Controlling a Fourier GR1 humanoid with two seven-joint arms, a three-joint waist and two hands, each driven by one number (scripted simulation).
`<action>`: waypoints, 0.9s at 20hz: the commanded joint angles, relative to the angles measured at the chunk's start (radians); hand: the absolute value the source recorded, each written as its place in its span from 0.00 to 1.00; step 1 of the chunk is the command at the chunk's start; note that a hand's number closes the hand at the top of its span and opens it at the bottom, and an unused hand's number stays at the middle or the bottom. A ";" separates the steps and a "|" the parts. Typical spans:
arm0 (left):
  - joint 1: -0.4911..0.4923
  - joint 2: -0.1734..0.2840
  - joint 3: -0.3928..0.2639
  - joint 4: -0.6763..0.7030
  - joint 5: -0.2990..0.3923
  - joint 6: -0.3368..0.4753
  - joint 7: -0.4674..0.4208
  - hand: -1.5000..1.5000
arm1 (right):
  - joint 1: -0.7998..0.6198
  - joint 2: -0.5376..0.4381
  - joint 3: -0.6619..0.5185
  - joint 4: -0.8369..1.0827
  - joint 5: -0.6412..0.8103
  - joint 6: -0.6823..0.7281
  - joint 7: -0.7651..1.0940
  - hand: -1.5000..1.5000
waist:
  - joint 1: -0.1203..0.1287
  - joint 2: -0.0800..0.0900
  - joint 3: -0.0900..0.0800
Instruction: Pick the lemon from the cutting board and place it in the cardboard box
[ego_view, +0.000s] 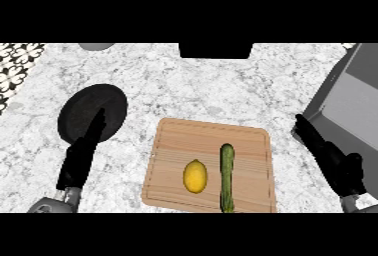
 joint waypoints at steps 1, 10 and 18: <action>0.054 0.057 0.083 -0.102 0.055 -0.044 0.039 0.50 | 0.027 0.081 0.005 -0.031 0.048 -0.045 -0.042 0.00 | -0.023 0.012 -0.011; 0.061 0.042 0.215 -0.137 0.274 -0.107 0.078 0.50 | 0.061 0.270 -0.028 -0.321 0.363 -0.687 -0.114 0.00 | -0.060 -0.018 -0.016; 0.072 0.101 0.287 -0.160 0.339 -0.179 0.101 0.50 | 0.263 0.231 0.354 -0.476 0.857 -0.745 0.074 0.00 | -0.041 0.003 -0.020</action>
